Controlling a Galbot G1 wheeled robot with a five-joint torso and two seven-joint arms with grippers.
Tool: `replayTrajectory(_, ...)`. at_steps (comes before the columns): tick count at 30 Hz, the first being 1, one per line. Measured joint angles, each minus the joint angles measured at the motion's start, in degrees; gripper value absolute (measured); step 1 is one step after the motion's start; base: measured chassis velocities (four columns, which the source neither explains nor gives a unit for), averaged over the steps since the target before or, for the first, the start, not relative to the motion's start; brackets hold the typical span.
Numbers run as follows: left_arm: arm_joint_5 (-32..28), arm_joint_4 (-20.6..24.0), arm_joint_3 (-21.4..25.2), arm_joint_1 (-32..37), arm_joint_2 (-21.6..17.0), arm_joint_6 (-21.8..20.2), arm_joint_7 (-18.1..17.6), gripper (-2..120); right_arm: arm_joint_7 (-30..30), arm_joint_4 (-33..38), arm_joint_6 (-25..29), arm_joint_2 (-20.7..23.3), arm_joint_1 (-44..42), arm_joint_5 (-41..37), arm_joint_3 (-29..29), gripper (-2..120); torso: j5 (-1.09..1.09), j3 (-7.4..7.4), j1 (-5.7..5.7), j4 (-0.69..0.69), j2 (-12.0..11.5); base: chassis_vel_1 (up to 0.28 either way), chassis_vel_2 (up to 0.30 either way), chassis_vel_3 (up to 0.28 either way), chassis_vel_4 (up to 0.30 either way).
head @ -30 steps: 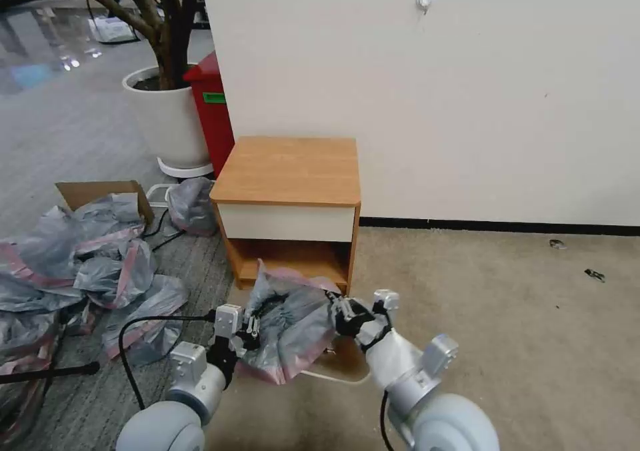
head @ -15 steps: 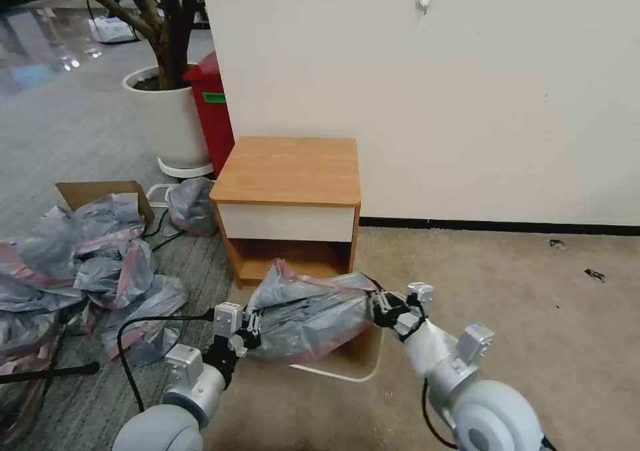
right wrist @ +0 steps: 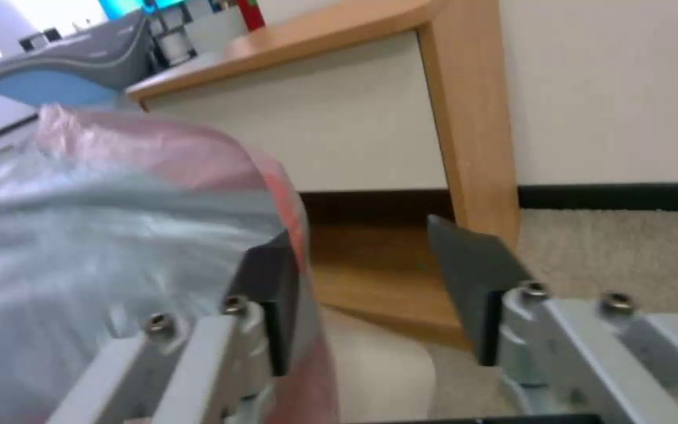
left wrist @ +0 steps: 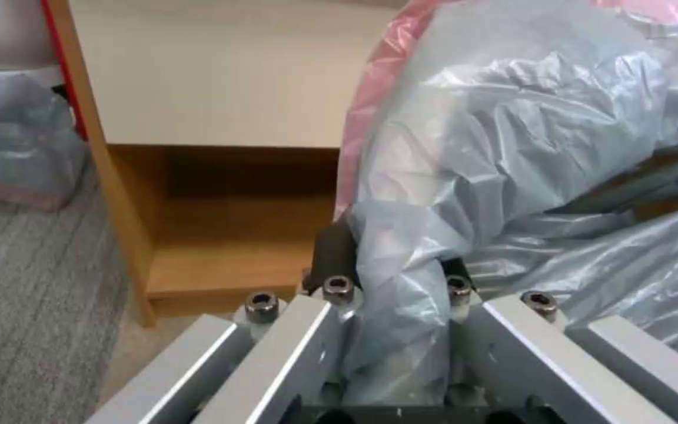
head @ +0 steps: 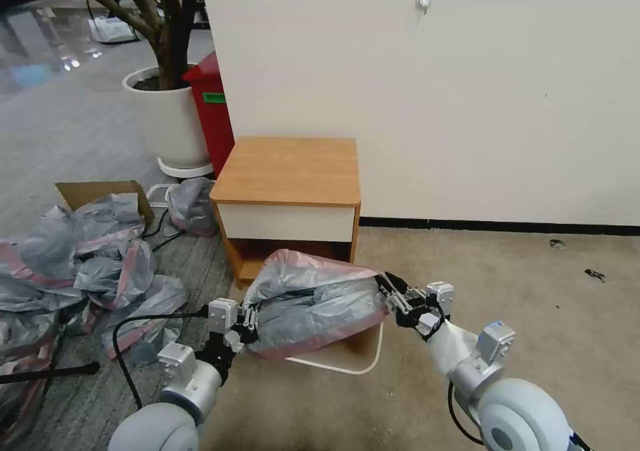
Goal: Pick up the garbage bag from the table and place it over the trash can.
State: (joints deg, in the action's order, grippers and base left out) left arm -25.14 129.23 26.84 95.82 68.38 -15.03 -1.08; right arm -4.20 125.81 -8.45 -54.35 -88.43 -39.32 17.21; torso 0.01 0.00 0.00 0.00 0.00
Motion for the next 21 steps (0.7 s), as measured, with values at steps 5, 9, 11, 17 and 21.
replayTrajectory(5, -1.75, -0.12, 0.95, -0.14, 0.17, 0.55, 0.12, 4, 0.06, 0.06, 0.44, 0.68, -1.50, 0.29, 1.47, 67, 0.00, 0.00, 0.00, 0.00, 0.00, 0.000, 0.000, 0.000, 0.000)
replayTrajectory(9, -3.68, -0.14, 1.46, -0.21, 0.55, 0.69, 0.11, 4, 0.05, -0.10, 0.94, 0.79, -2.09, 0.56, 2.15, 80, 0.00, 0.00, 0.00, 0.00, 0.00, 0.000, 0.000, 0.000, 0.000)
replayTrajectory(11, -5.27, -0.13, 1.86, -0.27, 0.94, 0.66, -0.03, 4, 0.04, -0.59, 1.51, 0.45, -2.60, 1.19, 2.39, 89, -0.01, 0.00, 0.00, 0.00, 0.00, 0.000, 0.000, 0.000, 0.000)
replayTrajectory(17, -7.70, -1.04, 3.39, -0.72, 2.36, -0.05, -1.33, 4, -1.13, 0.58, 3.86, -3.68, -5.41, 1.94, 4.66, 100, 0.00, 0.00, 0.00, 0.00, 0.00, 0.000, 0.000, 0.000, 0.000)
replayTrajectory(21, -8.37, -2.24, 3.67, -0.97, 3.07, -0.20, -1.76, 4, -1.89, 3.68, 5.07, -7.19, -7.64, 2.62, 6.14, 100, -0.02, 0.00, 0.00, 0.00, 0.00, 0.000, 0.000, 0.000, 0.000)
